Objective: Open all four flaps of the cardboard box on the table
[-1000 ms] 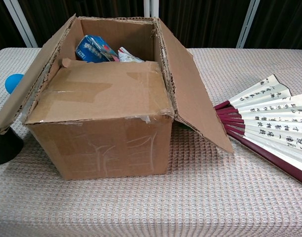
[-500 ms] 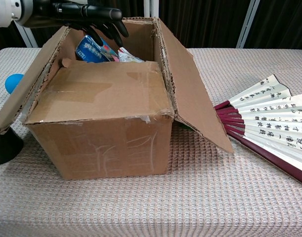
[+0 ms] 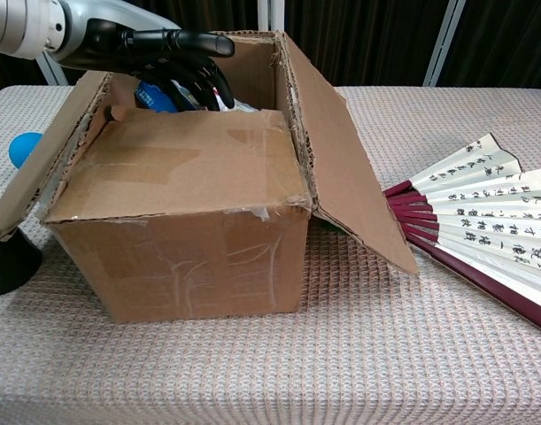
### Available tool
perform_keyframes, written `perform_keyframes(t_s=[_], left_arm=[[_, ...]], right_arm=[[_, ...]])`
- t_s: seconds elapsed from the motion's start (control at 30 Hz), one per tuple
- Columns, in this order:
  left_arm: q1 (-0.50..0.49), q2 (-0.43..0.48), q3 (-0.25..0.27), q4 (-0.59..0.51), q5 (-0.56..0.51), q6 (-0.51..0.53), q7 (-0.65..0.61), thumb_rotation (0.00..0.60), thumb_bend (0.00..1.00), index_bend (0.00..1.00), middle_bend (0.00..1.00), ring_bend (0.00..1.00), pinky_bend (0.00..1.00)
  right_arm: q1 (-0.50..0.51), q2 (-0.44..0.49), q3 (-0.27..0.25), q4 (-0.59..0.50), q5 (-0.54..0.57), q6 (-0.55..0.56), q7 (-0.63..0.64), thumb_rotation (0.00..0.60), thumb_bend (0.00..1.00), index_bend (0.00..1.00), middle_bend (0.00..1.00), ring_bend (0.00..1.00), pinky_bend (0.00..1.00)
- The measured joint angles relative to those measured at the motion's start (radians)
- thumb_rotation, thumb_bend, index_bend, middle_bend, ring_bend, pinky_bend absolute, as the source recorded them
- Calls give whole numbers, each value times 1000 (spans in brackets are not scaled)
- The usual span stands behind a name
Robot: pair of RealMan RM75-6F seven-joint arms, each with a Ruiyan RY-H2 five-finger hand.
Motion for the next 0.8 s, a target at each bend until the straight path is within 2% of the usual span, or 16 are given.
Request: perform_keyframes(t_s=[0.2,0.47,0.6,0.8], left_arm=[[-47,48,29,-35,-47,-25,-2,69,98,230,339,103,170],[-47,109,2,-90,-40,-86,-76,67,97,162,381,104,171],[-33,144,-40,-113,-21,-111,-133,66,97,144,414,118,171],[10,209,-134,-156,19,-149,-231,66,97,122,453,144,173]], right_arm=[[4,-3,3,3,5,-8,6,600,326,0,0,0,0],[7,-8,5,8,7,-15,12,600,326,0,0,0,0],[8,-10,4,11,8,-19,12,600,326,0,0,0,0],[11,-9,2,7,3,-24,35,600,326,0,0,0,0]])
